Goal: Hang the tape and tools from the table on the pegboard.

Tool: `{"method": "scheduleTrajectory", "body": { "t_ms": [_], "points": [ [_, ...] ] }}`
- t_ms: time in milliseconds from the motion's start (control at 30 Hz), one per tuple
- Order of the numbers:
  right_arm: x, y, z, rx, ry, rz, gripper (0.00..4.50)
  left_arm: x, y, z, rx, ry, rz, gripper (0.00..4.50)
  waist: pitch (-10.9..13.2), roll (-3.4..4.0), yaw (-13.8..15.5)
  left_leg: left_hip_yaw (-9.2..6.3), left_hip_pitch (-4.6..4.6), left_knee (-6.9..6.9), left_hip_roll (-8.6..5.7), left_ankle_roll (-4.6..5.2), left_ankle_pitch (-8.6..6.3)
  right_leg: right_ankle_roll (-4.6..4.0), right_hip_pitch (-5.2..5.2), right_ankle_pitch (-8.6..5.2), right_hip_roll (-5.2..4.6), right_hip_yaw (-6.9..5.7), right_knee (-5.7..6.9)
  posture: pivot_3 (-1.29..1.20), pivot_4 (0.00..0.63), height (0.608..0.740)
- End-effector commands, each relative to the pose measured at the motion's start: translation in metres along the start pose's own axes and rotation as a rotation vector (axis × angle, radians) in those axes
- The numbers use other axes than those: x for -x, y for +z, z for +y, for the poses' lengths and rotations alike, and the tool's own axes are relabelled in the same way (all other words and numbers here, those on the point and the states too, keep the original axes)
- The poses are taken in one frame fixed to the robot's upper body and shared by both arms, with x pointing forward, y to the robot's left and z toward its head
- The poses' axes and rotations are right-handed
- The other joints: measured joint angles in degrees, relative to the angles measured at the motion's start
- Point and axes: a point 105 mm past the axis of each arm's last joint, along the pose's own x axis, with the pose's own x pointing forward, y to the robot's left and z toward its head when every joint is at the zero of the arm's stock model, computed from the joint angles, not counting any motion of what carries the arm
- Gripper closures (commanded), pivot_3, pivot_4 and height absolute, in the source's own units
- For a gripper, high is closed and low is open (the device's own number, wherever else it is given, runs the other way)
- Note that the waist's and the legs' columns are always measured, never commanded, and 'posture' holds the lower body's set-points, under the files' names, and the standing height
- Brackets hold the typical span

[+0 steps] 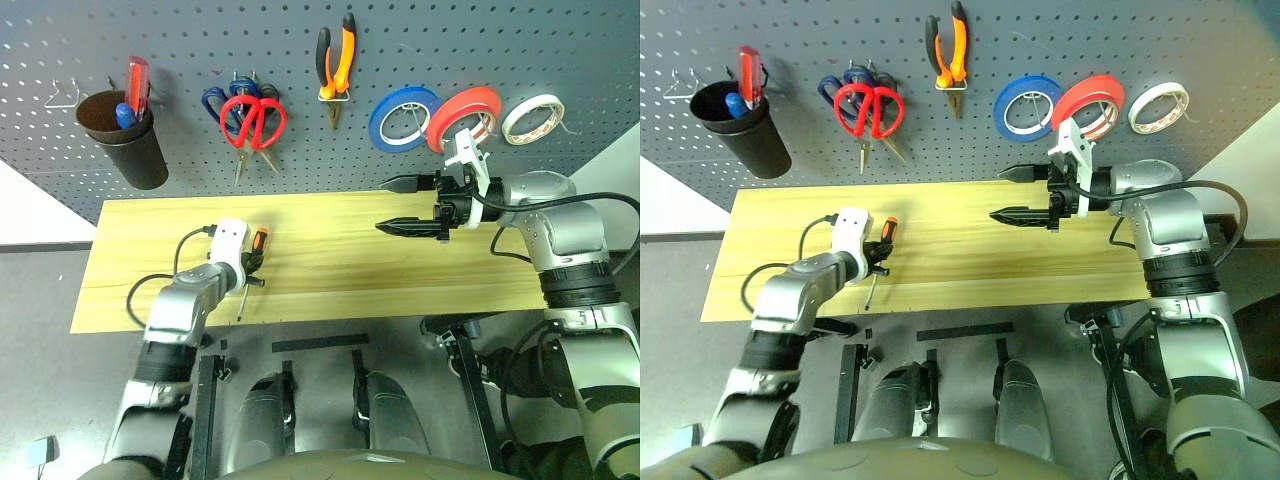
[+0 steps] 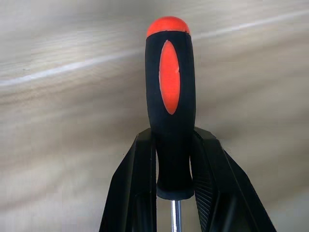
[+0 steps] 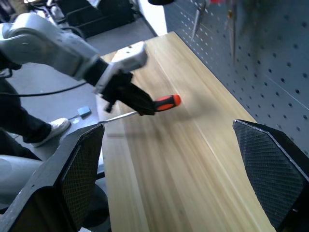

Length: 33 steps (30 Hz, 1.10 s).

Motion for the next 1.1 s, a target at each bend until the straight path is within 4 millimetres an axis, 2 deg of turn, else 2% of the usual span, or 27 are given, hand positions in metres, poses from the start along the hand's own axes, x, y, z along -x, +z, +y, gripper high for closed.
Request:
{"method": "scheduleTrajectory", "body": {
  "t_ms": [33, 133, 200, 300, 400, 567, 633, 700, 800, 900, 1100],
  "points": [
    [0.005, 0.041, 0.009, 0.09, 0.036, -0.109, 0.0, 0.033, 0.037, -0.013, -0.04, -0.048, -0.19, 3.88, -0.03, 0.03, 0.45, -0.02, 0.02, 0.01, 0.02, 0.0, 0.0, 0.0, 0.06, 0.0, -0.07, 0.01, -0.04, 0.02, 0.224, 0.732],
    [0.004, 0.055, 0.013, 0.095, 0.051, -0.163, 0.0, 0.049, 0.054, -0.016, -0.059, -0.062, -0.291, 3.88, -0.09, -0.01, 1.19, -0.04, 0.02, 0.08, -0.03, 0.03, -0.02, 0.01, 0.13, 0.01, -0.16, 0.01, -0.07, 0.04, 0.197, 0.732],
    [0.005, 0.071, 0.015, 0.105, 0.057, -0.222, 0.0, 0.066, 0.079, -0.016, -0.066, -0.063, -0.42, 3.88, -0.11, -0.01, 1.55, -0.04, 0.01, 0.07, -0.03, 0.02, -0.01, 0.0, 0.12, 0.01, -0.13, -0.02, -0.06, 0.06, 0.181, 0.732],
    [0.006, 0.084, 0.014, 0.11, 0.054, -0.266, 0.0, 0.08, 0.1, -0.013, -0.08, -0.054, -0.521, 3.88, -0.36, -0.04, 1.56, -0.02, -0.05, 0.05, -0.04, 0.01, -0.01, 0.0, 0.12, 0.01, -0.06, -0.1, -0.04, 0.08, 0.159, 0.732],
    [0.008, 0.1, 0.013, 0.129, 0.053, -0.312, 0.0, 0.105, 0.138, -0.009, -0.079, -0.06, -0.698, 3.88, -0.61, -0.19, 1.55, 0.01, -0.11, 0.02, -0.09, 0.02, -0.01, 0.0, 0.11, 0.01, -0.04, -0.14, -0.04, 0.1, 0.141, 0.732],
    [0.007, 0.109, 0.012, 0.129, 0.065, -0.332, 0.0, 0.134, 0.19, 0.007, -0.107, -0.059, -0.855, 3.88, -1.47, -0.48, 1.64, 0.0, -0.13, 0.01, -0.08, 0.01, 0.0, 0.01, 0.12, 0.01, 0.02, -0.2, -0.04, 0.11, 0.128, 0.732],
    [0.006, 0.111, 0.012, 0.137, 0.075, -0.337, 0.0, 0.152, 0.215, 0.002, -0.137, -0.144, -0.928, 3.88, -1.68, -0.61, 1.65, 0.0, -0.13, 0.01, -0.09, 0.01, 0.0, 0.01, 0.11, 0.01, 0.04, -0.21, -0.05, 0.11, 0.125, 0.732],
    [0.005, 0.113, 0.012, 0.144, 0.076, -0.344, 0.0, 0.163, 0.23, 0.008, -0.116, -0.161, -0.982, 3.88, -1.89, -0.65, 1.69, 0.01, -0.14, 0.02, -0.09, 0.01, 0.0, 0.01, 0.12, 0.01, 0.04, -0.21, -0.06, 0.11, 0.12, 0.732],
    [0.006, 0.116, 0.011, 0.154, 0.069, -0.355, 0.0, 0.168, 0.244, 0.021, -0.142, -0.104, -1.008, 3.88, -2.14, -0.61, 1.63, 0.02, -0.13, 0.0, -0.1, 0.01, 0.0, 0.01, 0.11, 0.01, 0.03, -0.21, -0.06, 0.1, 0.109, 0.732],
    [0.007, 0.118, 0.011, 0.157, 0.064, -0.359, 0.0, 0.173, 0.255, 0.021, -0.213, -0.116, -1.057, 3.88, -2.51, -0.64, 1.52, 0.03, -0.13, -0.01, -0.09, -0.01, 0.01, 0.01, 0.09, 0.01, 0.09, -0.22, -0.04, 0.09, 0.103, 0.732],
    [0.01, 0.12, 0.011, 0.151, 0.063, -0.354, 0.0, 0.17, 0.259, 0.049, -0.229, -0.015, -1.075, 3.88, -3.17, -0.73, 1.46, 0.07, -0.13, 0.0, -0.1, -0.01, 0.01, 0.01, 0.08, 0.01, 0.08, -0.22, -0.04, 0.08, 0.09, 0.732]
  ]
}}
